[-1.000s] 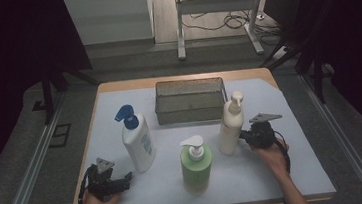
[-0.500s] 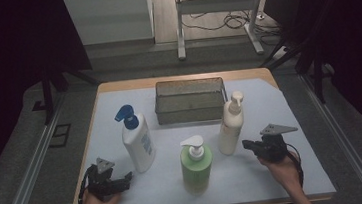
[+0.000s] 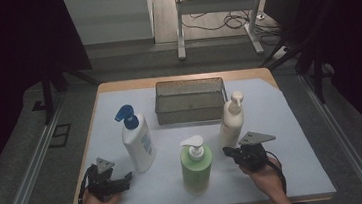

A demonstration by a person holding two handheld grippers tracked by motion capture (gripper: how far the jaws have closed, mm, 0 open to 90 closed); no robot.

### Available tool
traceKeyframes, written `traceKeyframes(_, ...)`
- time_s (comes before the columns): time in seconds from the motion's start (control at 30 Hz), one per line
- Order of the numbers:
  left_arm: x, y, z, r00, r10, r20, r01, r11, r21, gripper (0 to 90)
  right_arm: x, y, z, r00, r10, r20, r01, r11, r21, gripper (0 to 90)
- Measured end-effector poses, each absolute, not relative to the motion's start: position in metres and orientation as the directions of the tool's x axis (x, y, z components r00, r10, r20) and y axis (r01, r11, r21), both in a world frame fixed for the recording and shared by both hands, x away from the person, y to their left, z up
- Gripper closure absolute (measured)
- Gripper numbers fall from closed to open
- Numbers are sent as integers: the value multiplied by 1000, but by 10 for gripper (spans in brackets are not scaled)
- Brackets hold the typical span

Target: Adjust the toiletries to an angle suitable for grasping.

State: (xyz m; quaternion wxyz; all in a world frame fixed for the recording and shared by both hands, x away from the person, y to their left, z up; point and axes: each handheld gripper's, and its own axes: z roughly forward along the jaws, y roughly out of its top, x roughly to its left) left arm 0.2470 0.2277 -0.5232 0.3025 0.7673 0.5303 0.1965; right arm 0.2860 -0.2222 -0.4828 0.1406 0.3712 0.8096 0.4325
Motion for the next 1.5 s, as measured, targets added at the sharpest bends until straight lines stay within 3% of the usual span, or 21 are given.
traceKeyframes(0.37, 247, 228, -523, 361, 932, -18, 694, -256, 673, 111, 292, -212, -488, -656, 754, 38, 463, 362, 809, 896)
traceKeyframes(1.27, 247, 228, -523, 361, 932, -19, 695, -255, 673, 111, 297, -265, -486, -578, 816, 16, 498, 338, 799, 886)
traceKeyframes(1.43, 247, 228, -523, 360, 933, -19, 695, -255, 673, 111, 297, -266, -487, -579, 815, 16, 506, 344, 791, 842)
traceKeyframes(1.5, 247, 228, -523, 360, 933, -20, 695, -254, 673, 111, 295, -265, -485, -593, 805, 23, 505, 350, 789, 762)
